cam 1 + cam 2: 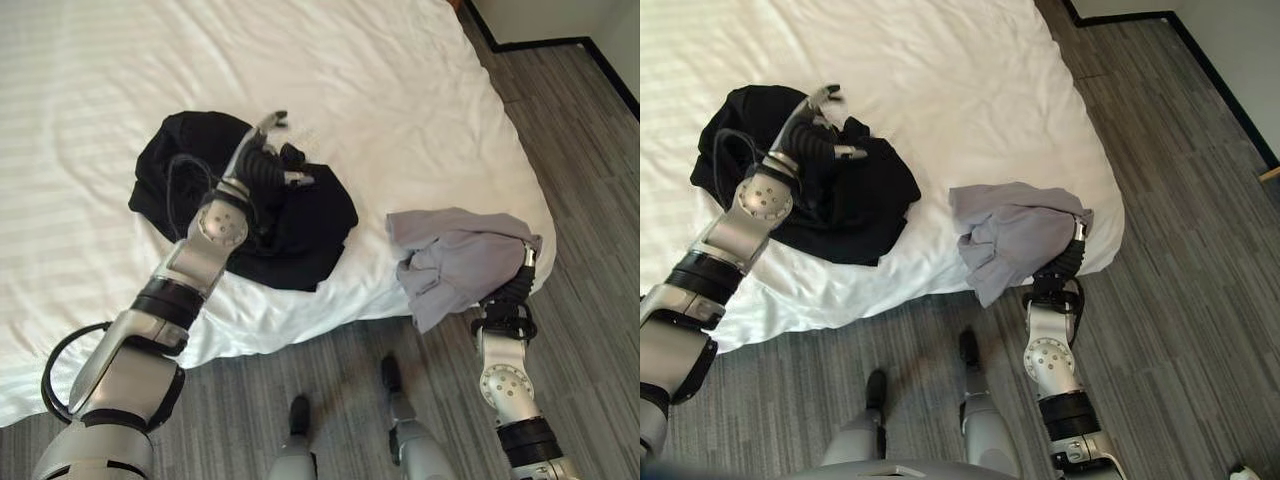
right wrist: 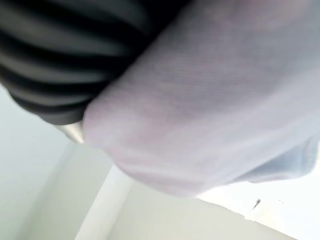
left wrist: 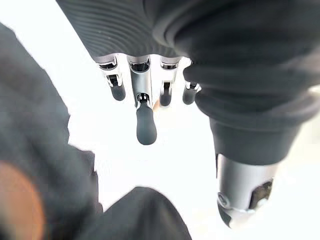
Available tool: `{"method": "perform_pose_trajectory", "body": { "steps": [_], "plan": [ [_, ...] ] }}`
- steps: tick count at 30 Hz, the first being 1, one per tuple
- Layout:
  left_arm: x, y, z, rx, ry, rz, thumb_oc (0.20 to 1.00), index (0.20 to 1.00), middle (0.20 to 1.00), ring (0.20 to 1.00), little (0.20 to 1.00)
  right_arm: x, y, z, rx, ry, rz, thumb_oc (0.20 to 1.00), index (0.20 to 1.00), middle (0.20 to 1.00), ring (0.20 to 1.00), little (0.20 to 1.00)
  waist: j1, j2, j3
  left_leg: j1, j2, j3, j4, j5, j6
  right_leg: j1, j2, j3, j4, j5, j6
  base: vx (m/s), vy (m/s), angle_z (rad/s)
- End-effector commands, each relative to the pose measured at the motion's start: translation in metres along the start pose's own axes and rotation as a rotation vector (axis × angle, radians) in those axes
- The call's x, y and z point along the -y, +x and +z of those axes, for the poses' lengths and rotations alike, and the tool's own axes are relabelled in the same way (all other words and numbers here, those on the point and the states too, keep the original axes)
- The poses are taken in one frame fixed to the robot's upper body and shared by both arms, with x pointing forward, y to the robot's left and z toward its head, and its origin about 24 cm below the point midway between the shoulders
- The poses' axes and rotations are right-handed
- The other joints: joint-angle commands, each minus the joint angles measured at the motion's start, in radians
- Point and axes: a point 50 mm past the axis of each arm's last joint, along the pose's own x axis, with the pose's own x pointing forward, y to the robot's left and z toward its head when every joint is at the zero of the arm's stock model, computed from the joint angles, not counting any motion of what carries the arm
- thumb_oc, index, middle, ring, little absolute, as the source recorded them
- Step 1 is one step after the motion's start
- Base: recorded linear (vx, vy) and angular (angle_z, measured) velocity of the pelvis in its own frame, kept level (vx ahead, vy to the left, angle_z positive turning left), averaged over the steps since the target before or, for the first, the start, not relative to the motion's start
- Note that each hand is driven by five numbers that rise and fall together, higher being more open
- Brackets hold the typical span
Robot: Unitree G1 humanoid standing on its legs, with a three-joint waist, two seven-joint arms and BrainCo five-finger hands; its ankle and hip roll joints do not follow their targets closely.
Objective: Pick up bed clothes into laundry basket.
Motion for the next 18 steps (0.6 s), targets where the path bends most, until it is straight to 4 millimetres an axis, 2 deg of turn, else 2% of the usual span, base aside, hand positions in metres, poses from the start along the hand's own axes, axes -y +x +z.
{"method": "perform_pose_trajectory", "body": {
  "steps": [1, 3, 7, 10, 14, 18],
  "plan": [
    [-0.046, 0.014, 0.022, 0.108, 0.183, 0.147, 1.000, 1.000, 1.000, 1.000, 1.000, -0.031, 0.012, 0.026, 0.092, -0.082, 0.198, 0.200, 0.200, 0.200, 0.200, 0.200, -0.004, 0.056, -0.003, -0.027, 0.047, -0.113, -0.123, 0.124, 0.003, 0.101, -0.047, -0.031, 0.012, -0.113, 0.069, 0.00, 0.000, 0.00],
    [-0.057, 0.016, 0.021, 0.103, 0.306, 0.176, 1.000, 1.000, 1.000, 1.000, 1.000, -0.029, 0.012, 0.027, 0.086, -0.089, 0.196, 0.200, 0.200, 0.200, 0.200, 0.200, -0.005, 0.055, 0.000, -0.032, 0.048, -0.112, -0.123, 0.125, 0.003, 0.097, -0.048, -0.032, 0.012, -0.111, 0.071, 0.00, 0.000, -0.02],
    [-0.064, 0.017, 0.015, 0.068, 0.433, 0.185, 1.000, 1.000, 1.000, 1.000, 1.000, -0.027, 0.011, 0.028, 0.092, -0.095, 0.193, 0.200, 0.200, 0.200, 0.200, 0.200, -0.005, 0.053, 0.005, -0.034, 0.049, -0.113, -0.123, 0.125, 0.003, 0.096, -0.049, -0.034, 0.012, -0.110, 0.072, 0.00, -0.001, 0.02],
    [-0.067, 0.013, 0.012, 0.058, 0.477, 0.182, 1.000, 1.000, 1.000, 1.000, 1.000, -0.026, 0.012, 0.031, 0.099, -0.104, 0.191, 0.200, 0.200, 0.200, 0.200, 0.200, -0.001, 0.053, 0.010, -0.036, 0.049, -0.114, -0.123, 0.125, 0.005, 0.095, -0.048, -0.033, 0.012, -0.111, 0.071, 0.00, 0.000, 0.00],
    [-0.070, 0.008, -0.005, -0.011, 0.601, 0.175, 1.000, 1.000, 1.000, 1.000, 1.000, -0.025, 0.011, 0.030, 0.090, -0.100, 0.185, 0.200, 0.200, 0.200, 0.200, 0.200, 0.004, 0.050, 0.012, -0.036, 0.050, -0.111, -0.123, 0.125, 0.005, 0.097, -0.048, -0.033, 0.012, -0.113, 0.070, 0.00, 0.000, 0.00],
    [-0.070, 0.007, -0.014, -0.057, 0.669, 0.151, 1.000, 1.000, 1.000, 1.000, 1.000, -0.026, 0.012, 0.029, 0.087, -0.095, 0.196, 0.200, 0.200, 0.200, 0.200, 0.200, 0.007, 0.050, 0.016, -0.036, 0.052, -0.111, -0.123, 0.124, 0.005, 0.097, -0.046, -0.035, 0.012, -0.114, 0.070, 0.00, 0.000, 0.00]
  ]
}}
